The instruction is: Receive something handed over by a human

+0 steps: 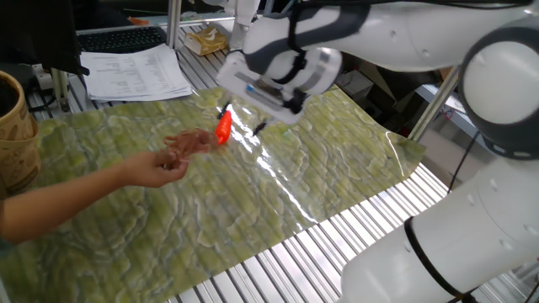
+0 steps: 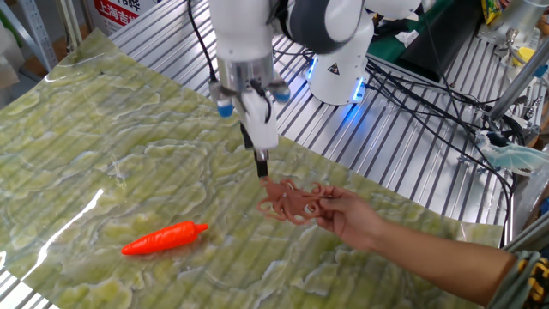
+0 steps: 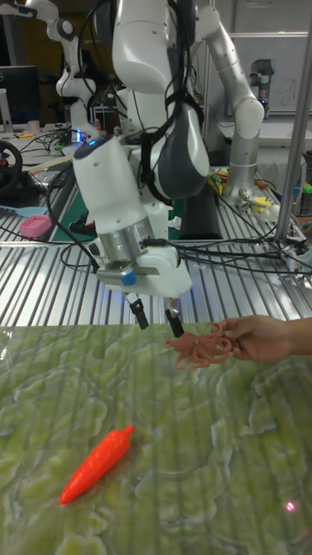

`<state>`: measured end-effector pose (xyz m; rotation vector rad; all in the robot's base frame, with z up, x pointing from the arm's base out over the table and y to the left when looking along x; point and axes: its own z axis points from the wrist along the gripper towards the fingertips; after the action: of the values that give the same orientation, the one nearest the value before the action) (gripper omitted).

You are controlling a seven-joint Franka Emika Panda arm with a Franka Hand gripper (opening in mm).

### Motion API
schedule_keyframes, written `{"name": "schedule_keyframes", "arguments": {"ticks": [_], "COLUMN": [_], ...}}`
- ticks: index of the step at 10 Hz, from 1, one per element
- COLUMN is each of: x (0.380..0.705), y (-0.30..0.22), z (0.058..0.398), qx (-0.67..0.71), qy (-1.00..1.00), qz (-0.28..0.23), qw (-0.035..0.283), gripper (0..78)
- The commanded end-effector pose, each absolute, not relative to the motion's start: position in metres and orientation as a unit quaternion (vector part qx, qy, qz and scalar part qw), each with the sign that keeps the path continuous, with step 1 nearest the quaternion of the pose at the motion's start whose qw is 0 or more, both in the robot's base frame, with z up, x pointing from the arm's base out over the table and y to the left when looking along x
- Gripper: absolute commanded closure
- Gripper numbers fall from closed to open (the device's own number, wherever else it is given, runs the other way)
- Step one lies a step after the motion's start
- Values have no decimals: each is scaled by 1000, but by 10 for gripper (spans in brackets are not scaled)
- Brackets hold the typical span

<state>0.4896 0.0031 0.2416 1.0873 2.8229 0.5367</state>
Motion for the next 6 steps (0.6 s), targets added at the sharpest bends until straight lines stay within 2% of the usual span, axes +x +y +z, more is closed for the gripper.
{"name": "schedule_keyframes", "arguments": {"ticks": [1, 2, 3, 4, 5, 6], "x": [503, 503, 503, 505, 506, 512], "y": [16, 16, 16, 19, 21, 31], "z": [236, 236, 236, 241, 237, 224], "qx": [367, 354, 353, 364, 370, 376], "qy": [911, 921, 922, 925, 921, 912], "qz": [190, 163, 161, 111, 123, 161], "qw": [10, 14, 14, 4, 4, 1], "gripper": [2, 2, 2, 2, 2, 2]}}
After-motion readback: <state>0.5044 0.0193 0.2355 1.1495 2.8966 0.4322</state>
